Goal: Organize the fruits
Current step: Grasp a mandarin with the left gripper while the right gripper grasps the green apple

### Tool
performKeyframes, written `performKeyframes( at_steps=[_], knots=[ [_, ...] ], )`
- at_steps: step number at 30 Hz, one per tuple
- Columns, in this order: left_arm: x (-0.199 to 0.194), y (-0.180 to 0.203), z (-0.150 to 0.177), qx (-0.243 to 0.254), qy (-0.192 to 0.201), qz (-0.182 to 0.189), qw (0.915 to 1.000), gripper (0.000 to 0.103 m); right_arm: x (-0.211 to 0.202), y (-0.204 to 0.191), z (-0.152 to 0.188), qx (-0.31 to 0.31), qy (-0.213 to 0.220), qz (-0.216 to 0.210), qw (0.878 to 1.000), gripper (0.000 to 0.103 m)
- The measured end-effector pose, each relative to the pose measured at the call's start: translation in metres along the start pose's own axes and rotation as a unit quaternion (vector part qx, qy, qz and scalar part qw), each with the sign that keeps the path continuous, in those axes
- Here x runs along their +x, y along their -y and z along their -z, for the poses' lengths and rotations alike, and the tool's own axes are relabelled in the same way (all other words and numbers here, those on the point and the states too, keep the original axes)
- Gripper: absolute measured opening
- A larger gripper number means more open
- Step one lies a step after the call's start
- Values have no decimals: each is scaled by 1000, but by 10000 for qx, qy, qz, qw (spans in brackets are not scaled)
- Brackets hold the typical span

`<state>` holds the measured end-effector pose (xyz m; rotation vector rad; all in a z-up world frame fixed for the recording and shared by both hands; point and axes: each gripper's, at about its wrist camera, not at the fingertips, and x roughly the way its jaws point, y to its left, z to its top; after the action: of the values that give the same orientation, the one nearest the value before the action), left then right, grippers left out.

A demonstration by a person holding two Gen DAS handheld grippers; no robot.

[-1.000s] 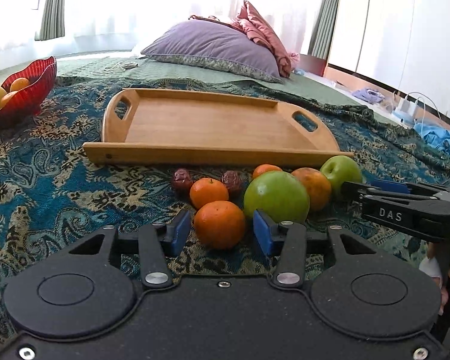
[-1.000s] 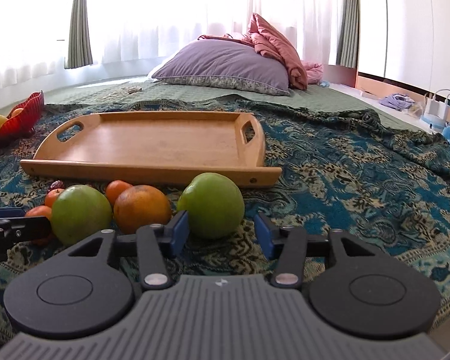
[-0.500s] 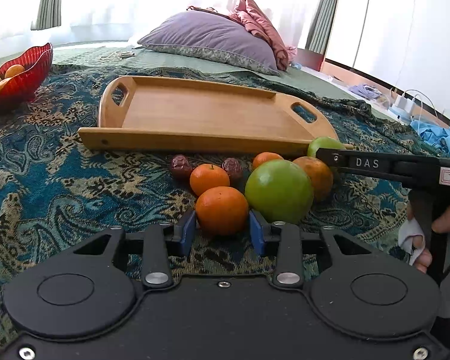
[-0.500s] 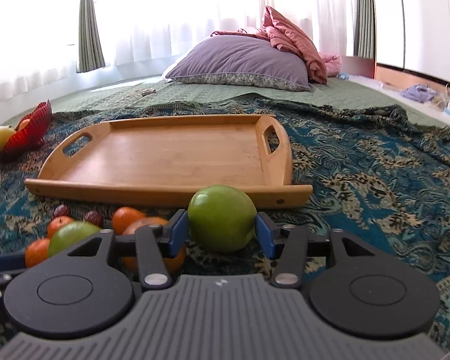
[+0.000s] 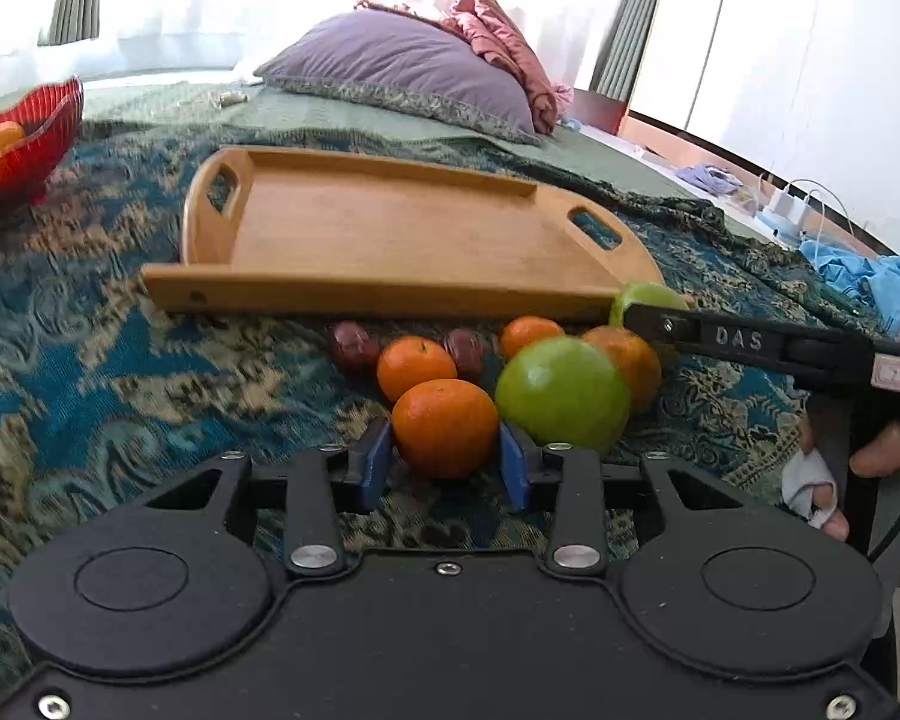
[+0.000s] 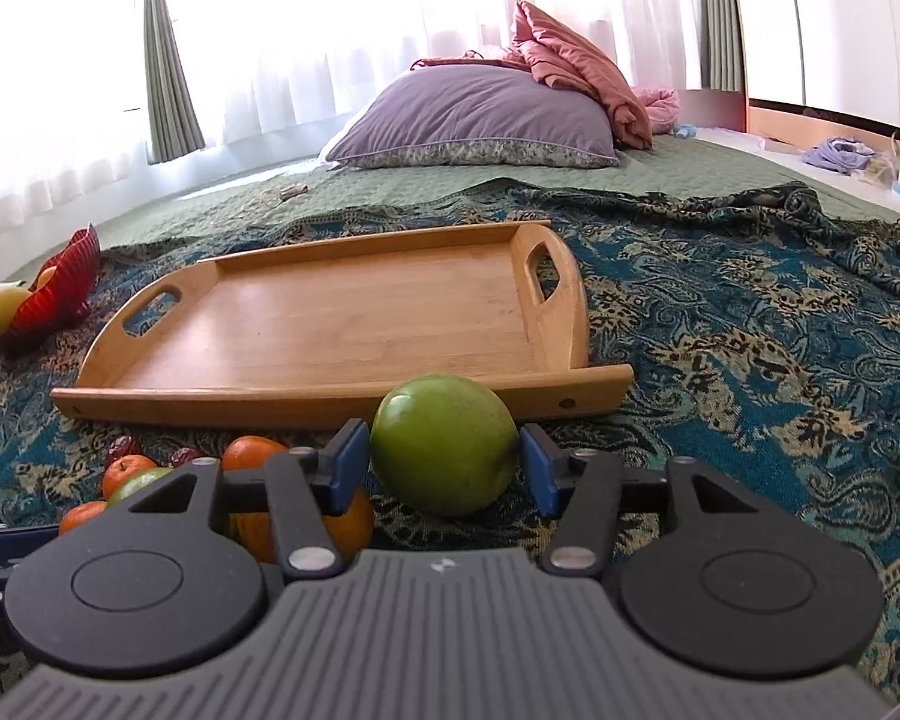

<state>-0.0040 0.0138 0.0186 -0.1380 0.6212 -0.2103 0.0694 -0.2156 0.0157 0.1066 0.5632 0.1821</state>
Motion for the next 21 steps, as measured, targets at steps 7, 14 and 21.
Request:
performKeyframes(
  at_steps=[7,14,21],
  knots=[
    [-18,2,-17,223,348,-185,9990,36,-17,-1,1,5,241,42,9997,54],
    [-24,0,-23,94,397,-286,9988,36,-29,-6,-9,-220,316,217,9990,31],
    [-21,-1,-17,131,290,-334,9989,36,-30,0,1,-139,299,289,9990,64]
  ],
)
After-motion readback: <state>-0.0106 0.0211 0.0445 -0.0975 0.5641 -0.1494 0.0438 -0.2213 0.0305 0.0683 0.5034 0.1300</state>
